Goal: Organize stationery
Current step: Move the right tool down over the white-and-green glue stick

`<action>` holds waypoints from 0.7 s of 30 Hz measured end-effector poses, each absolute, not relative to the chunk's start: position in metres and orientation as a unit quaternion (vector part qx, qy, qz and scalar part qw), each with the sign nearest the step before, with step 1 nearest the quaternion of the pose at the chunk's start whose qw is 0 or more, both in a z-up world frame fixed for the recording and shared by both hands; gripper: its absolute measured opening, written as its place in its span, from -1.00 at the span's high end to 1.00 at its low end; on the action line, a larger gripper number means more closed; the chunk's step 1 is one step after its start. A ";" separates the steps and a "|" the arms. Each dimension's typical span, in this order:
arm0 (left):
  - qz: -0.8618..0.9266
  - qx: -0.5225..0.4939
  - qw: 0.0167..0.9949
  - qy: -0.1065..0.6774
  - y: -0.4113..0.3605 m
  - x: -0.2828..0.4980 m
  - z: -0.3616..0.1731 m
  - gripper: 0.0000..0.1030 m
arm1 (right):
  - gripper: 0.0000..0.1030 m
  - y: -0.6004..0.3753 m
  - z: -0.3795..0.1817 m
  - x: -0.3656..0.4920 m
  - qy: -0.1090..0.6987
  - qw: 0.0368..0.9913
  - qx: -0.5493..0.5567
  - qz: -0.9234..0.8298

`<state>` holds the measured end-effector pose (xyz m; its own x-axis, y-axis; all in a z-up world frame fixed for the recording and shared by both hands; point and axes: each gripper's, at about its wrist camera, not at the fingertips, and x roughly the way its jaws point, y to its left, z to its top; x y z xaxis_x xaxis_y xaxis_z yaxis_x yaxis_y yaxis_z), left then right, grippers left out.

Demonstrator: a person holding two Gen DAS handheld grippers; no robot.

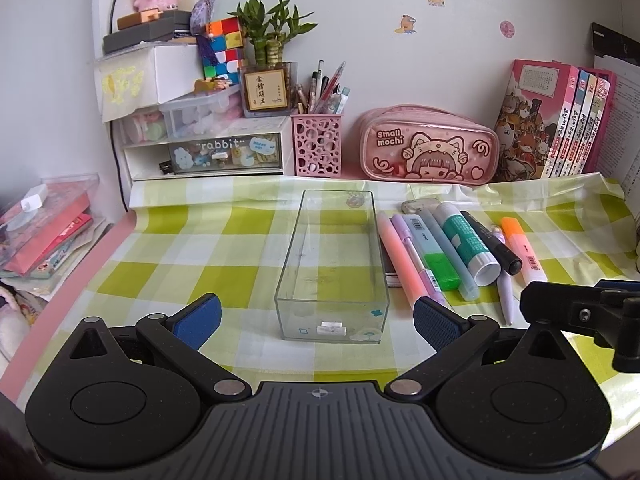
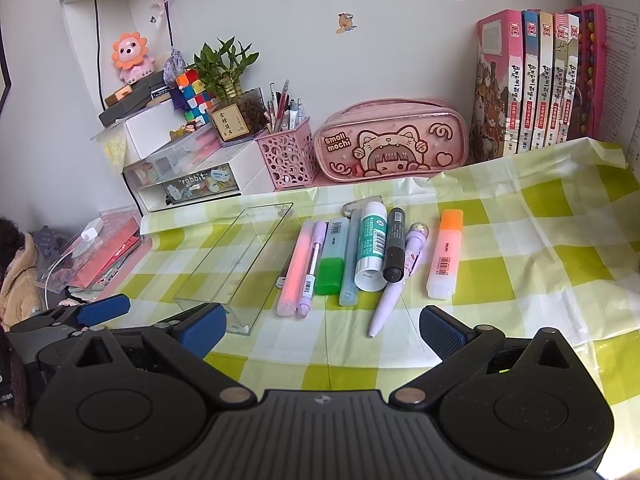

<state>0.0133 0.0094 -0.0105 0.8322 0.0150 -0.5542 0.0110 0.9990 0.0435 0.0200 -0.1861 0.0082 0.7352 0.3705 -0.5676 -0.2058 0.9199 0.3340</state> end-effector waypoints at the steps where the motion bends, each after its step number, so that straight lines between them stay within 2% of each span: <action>1: 0.006 0.026 0.957 0.290 0.011 0.019 -0.016 -0.90 | -0.80 -0.186 0.007 0.021 0.330 0.923 0.127 0.154; 5: 0.007 0.025 0.954 0.299 0.015 0.031 -0.025 -0.90 | -0.62 -0.189 0.003 0.031 0.334 0.919 0.139 0.155; 13: -0.017 0.012 0.951 0.307 0.013 0.051 -0.043 -0.90 | 0.08 -0.181 -0.005 0.060 0.348 0.915 0.138 0.150; 18: -0.033 0.025 0.957 0.287 0.006 0.057 -0.045 -0.90 | 0.22 -0.179 -0.005 0.091 0.354 0.915 0.132 0.144; 21: -0.031 0.034 0.955 0.294 0.003 0.067 -0.050 -0.78 | 0.31 -0.174 -0.006 0.113 0.363 0.913 0.120 0.141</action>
